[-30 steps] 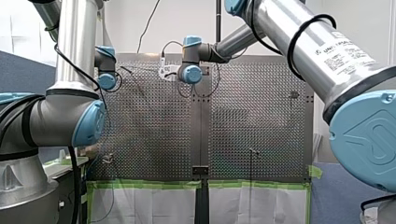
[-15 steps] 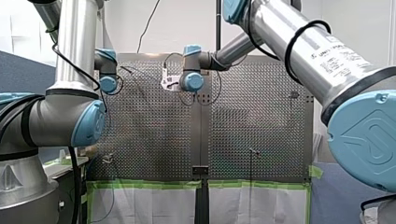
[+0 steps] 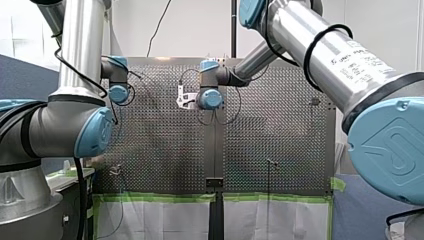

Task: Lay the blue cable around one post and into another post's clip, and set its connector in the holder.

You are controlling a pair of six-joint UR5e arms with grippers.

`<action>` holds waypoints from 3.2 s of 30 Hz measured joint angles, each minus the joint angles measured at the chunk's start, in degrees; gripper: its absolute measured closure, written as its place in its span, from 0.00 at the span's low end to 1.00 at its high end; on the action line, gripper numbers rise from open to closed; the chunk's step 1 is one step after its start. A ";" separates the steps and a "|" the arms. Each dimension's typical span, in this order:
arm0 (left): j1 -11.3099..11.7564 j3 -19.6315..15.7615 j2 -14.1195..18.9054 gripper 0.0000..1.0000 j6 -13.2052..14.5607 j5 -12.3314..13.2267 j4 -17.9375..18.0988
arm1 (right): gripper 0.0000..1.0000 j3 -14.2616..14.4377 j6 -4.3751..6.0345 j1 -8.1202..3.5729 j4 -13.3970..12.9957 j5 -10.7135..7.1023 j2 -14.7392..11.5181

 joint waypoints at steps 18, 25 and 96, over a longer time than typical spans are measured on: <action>-2.57 -1.07 0.01 0.02 -2.90 -2.48 0.00 | 1.00 2.95 -0.16 -1.27 -0.94 0.00 0.06; -3.23 -1.10 0.00 0.02 -3.45 -3.37 -0.03 | 1.00 6.07 -0.06 -2.40 -3.66 0.11 0.07; -5.38 -2.13 -7.41 0.02 -4.08 -3.37 2.39 | 1.00 41.37 4.37 -22.52 -37.85 18.61 6.49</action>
